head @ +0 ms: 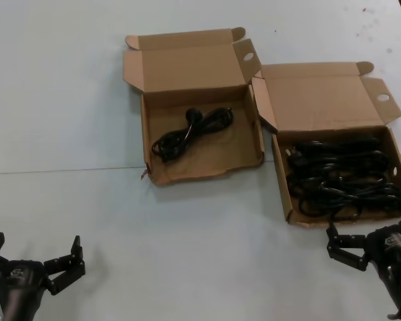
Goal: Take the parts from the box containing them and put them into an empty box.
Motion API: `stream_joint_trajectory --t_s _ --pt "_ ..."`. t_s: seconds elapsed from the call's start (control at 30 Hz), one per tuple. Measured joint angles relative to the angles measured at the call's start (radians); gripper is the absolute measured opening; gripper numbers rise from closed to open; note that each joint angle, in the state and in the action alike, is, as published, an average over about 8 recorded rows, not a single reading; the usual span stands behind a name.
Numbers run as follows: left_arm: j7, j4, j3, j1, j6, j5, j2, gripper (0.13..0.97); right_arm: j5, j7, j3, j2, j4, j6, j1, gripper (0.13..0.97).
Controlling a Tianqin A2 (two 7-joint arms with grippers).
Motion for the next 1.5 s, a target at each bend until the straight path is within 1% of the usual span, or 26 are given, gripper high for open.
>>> stream_joint_trajectory --t_s 1.5 --pt "0.0 0.0 0.0 0.0 0.0 0.0 0.0 0.966 0.0 0.0 0.0 0.0 0.0 0.0 0.0 0.966"
